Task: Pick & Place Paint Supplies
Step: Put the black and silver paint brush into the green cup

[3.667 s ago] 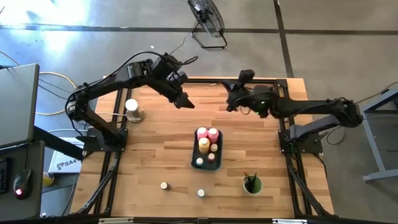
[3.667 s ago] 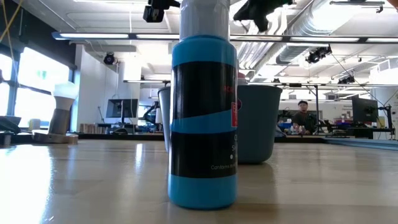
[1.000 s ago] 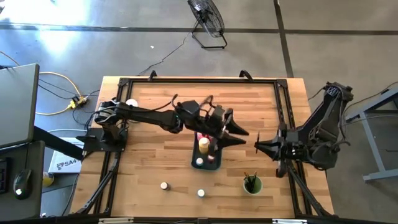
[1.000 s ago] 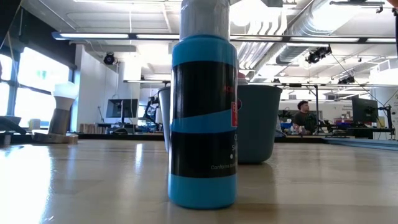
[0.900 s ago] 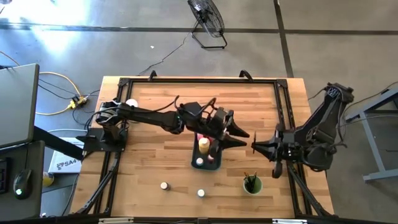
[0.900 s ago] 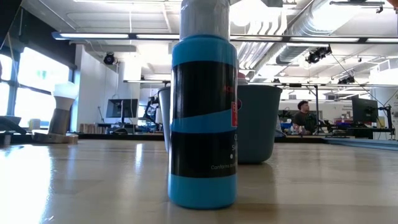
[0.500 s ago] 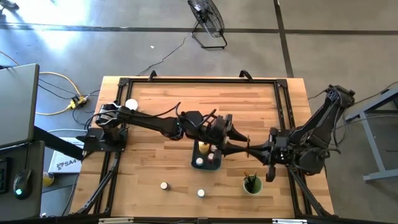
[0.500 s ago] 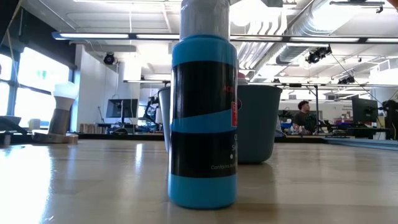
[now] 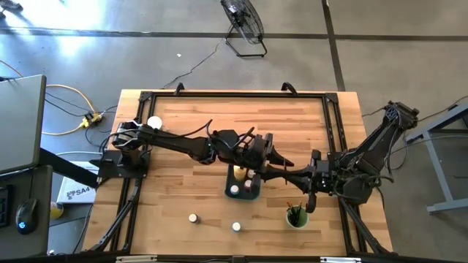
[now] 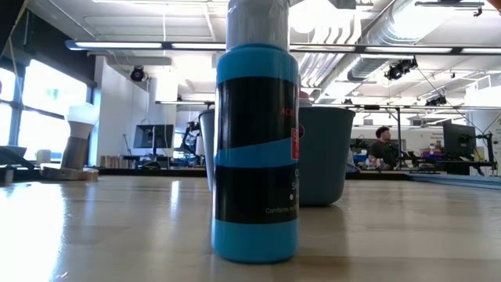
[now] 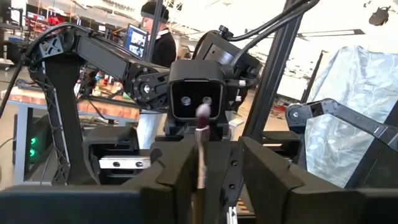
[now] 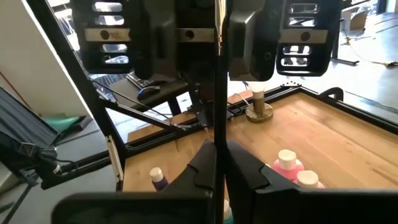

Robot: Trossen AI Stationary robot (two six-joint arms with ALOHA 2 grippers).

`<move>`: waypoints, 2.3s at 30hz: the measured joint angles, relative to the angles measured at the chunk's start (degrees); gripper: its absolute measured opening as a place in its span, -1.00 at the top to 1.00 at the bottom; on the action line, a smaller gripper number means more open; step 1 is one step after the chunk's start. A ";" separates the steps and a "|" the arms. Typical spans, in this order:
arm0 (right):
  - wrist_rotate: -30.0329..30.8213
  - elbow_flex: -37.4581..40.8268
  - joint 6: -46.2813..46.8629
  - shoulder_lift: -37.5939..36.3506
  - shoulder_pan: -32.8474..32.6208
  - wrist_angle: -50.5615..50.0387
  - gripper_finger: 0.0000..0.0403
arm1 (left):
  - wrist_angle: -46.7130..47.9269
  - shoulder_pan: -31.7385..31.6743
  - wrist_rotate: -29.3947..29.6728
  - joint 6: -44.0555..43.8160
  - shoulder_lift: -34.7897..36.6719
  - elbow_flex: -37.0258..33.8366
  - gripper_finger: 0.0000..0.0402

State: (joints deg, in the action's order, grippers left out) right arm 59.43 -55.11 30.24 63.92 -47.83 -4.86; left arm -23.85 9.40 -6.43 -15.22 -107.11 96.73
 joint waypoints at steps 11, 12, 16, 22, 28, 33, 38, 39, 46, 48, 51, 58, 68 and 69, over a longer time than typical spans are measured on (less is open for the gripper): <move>0.03 -0.02 -0.15 0.00 -0.07 0.04 0.96 | 0.13 -0.06 0.59 1.90 0.00 0.00 0.95; 0.04 0.00 -0.15 0.00 -0.07 0.03 0.96 | 0.13 -0.06 0.59 1.92 0.00 0.00 0.93; 0.05 0.00 -0.15 0.00 -0.07 0.01 0.96 | 0.13 -0.06 0.43 1.90 0.00 0.00 0.90; 0.03 0.00 -0.09 0.00 -0.07 -0.03 0.96 | 0.39 -0.06 0.19 1.90 0.02 0.00 0.94; 0.03 0.00 -0.04 0.00 -0.04 -0.13 0.96 | 1.03 -0.06 0.15 1.53 0.06 0.00 0.96; -0.64 0.00 0.00 0.00 -0.04 -0.18 0.96 | 1.33 -0.06 -0.07 1.51 0.11 0.00 0.95; -1.09 0.00 0.20 0.00 -0.04 -0.12 0.95 | 1.35 -0.02 -0.41 1.46 0.11 0.00 0.96; -1.11 0.00 0.20 0.00 -0.04 -0.11 0.95 | 1.35 -0.02 -0.42 1.46 0.11 0.00 0.96; -5.13 0.00 0.17 -0.09 0.00 0.01 0.84 | 1.66 0.09 -1.01 1.23 0.11 0.00 0.96; -7.17 0.00 -0.02 -0.38 0.00 -0.12 0.76 | 1.72 0.09 -1.68 0.97 0.11 0.00 0.96; -8.59 0.00 -0.75 -1.31 0.00 -0.12 0.66 | 1.74 0.09 -2.19 -0.23 0.11 0.00 0.96; -9.06 0.00 -3.48 -4.20 1.00 -0.01 0.50 | 3.51 0.04 -1.74 -0.55 0.11 0.00 0.96; -18.80 0.00 -3.53 -3.65 7.76 -0.08 0.44 | 4.48 0.01 -1.40 -0.71 0.11 0.00 0.96; -19.07 0.00 -3.57 -3.65 8.14 0.22 0.44 | 4.89 0.01 -1.35 -0.72 0.11 0.00 0.96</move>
State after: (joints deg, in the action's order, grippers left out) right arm 40.36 -55.11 26.67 60.27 -39.70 -4.64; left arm -18.96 9.41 -7.78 -15.94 -107.00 96.73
